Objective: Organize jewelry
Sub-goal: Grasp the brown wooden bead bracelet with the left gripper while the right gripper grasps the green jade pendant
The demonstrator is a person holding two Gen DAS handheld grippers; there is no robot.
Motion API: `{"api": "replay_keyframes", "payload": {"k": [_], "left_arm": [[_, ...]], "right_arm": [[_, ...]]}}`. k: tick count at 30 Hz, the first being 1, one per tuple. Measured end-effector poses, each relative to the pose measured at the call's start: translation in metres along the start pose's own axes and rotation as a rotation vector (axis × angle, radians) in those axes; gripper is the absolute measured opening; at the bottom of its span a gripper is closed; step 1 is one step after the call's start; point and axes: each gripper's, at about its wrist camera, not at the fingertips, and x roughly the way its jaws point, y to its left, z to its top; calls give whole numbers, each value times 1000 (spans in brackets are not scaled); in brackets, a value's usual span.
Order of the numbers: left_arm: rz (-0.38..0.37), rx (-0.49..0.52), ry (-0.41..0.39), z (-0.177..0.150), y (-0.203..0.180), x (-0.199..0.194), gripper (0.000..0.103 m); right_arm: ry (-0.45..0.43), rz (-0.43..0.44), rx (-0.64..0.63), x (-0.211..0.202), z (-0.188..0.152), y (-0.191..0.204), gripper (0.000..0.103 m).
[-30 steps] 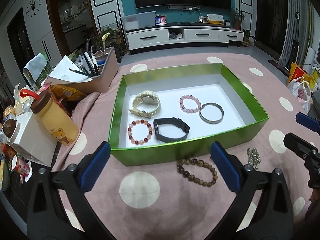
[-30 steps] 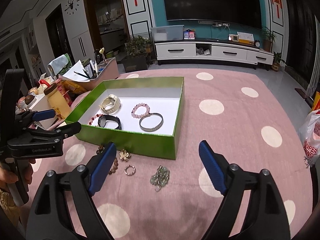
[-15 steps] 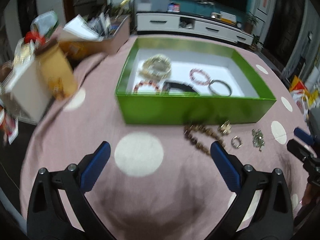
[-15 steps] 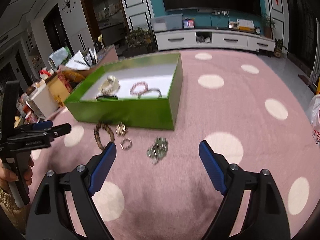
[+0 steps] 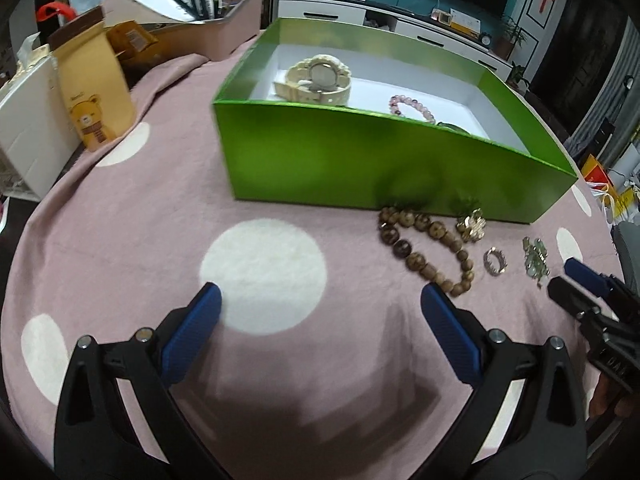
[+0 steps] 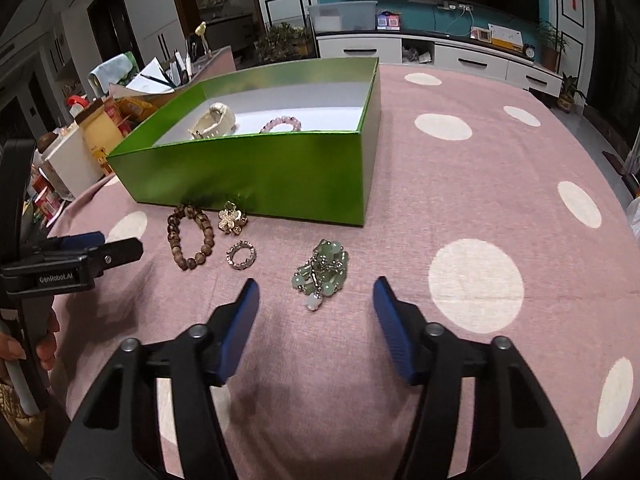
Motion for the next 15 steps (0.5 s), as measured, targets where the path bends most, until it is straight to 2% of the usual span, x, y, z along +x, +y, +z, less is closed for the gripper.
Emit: {"api": "replay_keyframes", "payload": {"k": [2, 7, 15], "left_arm": [[-9, -1, 7, 7, -5, 5, 99], [-10, 3, 31, 20, -18, 17, 83], [70, 99, 22, 25, -40, 28, 71]], "right_arm": [[5, -7, -11, 4, 3, 3, 52], [21, -30, -27, 14, 10, 6, 43], [34, -63, -62, 26, 11, 10, 35]]}}
